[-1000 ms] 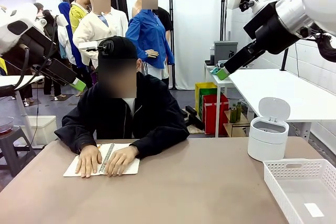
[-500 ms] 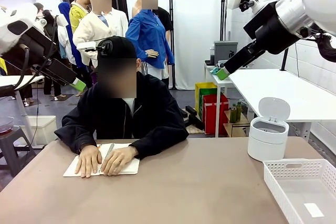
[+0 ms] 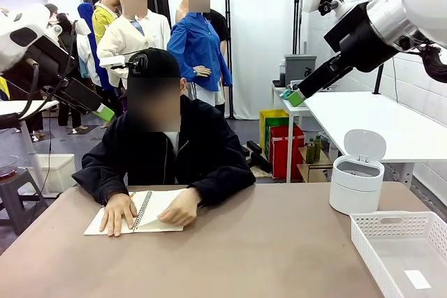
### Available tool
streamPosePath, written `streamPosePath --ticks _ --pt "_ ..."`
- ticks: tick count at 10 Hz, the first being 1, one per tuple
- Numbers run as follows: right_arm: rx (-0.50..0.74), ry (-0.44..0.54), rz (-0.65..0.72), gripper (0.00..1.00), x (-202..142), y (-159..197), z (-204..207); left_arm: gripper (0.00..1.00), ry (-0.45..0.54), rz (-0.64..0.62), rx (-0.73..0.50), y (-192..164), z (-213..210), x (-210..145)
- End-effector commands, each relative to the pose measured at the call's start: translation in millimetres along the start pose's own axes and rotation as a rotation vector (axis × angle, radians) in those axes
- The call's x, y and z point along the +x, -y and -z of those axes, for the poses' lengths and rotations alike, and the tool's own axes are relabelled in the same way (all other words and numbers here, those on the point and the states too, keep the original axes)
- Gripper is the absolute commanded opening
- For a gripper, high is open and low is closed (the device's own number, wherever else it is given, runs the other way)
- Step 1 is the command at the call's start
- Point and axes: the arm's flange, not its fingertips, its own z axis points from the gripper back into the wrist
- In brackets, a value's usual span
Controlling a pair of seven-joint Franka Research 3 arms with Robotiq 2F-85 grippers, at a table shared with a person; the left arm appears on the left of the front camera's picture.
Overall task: Sort the paper based on its condition.
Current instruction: If a person hands you a paper, place it in the Organizing basket , and if it's crumpled, put it in the Trash can.
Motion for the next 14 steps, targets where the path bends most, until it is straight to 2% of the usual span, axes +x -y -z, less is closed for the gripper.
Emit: streamPosePath --ticks 1,14 --pt "0.002 -0.002 0.005 1.00 1.0 0.3 -0.4 1.00 0.002 -0.001 0.001 -0.1 -0.8 -0.1" --pt "0.002 -0.002 0.005 1.00 1.0 0.3 -0.4 1.00 0.002 -0.001 0.001 -0.1 -0.8 -0.1"
